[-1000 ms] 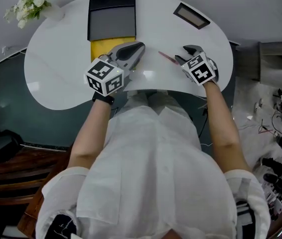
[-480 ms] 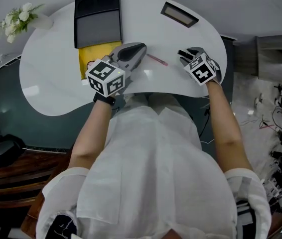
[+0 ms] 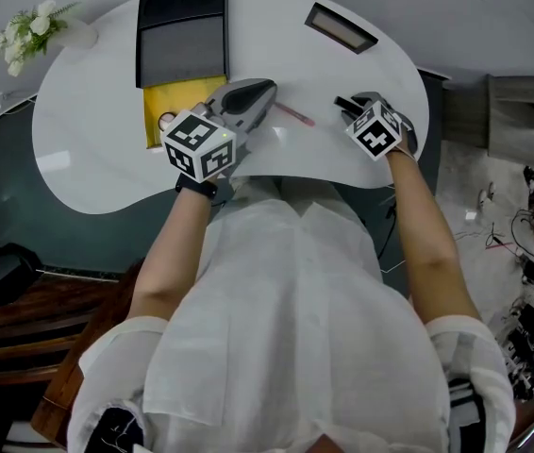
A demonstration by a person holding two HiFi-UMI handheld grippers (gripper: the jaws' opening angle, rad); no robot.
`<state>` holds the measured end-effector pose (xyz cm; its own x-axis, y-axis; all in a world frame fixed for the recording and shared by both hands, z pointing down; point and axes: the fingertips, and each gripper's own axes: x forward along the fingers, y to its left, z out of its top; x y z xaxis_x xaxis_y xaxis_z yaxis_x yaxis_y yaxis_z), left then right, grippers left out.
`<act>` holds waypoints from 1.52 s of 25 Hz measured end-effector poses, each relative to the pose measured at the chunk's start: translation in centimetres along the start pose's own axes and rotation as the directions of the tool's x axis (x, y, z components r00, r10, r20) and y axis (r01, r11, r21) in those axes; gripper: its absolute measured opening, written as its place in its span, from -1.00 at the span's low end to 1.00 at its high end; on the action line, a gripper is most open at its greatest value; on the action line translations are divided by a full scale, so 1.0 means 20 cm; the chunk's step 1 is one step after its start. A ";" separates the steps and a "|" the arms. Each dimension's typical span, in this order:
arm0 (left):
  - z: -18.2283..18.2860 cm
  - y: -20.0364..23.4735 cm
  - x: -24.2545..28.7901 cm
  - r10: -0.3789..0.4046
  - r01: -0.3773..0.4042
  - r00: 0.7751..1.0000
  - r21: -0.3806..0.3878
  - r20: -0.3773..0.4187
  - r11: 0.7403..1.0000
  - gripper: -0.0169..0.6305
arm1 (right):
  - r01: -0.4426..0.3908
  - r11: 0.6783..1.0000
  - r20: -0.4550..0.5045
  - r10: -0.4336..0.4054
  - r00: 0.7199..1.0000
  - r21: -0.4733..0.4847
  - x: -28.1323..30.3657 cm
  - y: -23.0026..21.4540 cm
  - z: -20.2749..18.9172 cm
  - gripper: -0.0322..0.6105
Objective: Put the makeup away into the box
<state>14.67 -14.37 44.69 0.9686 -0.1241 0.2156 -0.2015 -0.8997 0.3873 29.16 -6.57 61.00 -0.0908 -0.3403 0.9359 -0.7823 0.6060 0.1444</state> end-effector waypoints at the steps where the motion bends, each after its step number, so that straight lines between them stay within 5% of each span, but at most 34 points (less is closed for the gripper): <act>1: 0.00 0.00 0.00 0.002 -0.002 1.000 -0.002 0.001 1.000 -0.89 | -0.003 1.000 -0.004 0.003 1.000 -0.008 0.01 0.00 0.00 -0.44; 23: 0.03 0.09 -0.11 0.035 -0.035 0.999 -0.015 0.036 0.999 -0.89 | -0.016 0.998 -0.072 0.012 0.997 -0.060 0.06 0.02 0.02 -0.62; 38: 0.07 0.18 -0.36 0.083 -0.082 0.993 -0.012 0.087 0.997 -0.89 | 0.009 0.994 -0.024 -0.012 1.000 -0.112 -0.02 0.11 0.33 -0.62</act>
<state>7.16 -17.21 43.27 0.9576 -0.2341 0.1680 -0.2820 -0.8814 0.3790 23.48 -9.81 58.74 -0.0663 -0.3299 0.9417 -0.7092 0.6795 0.1881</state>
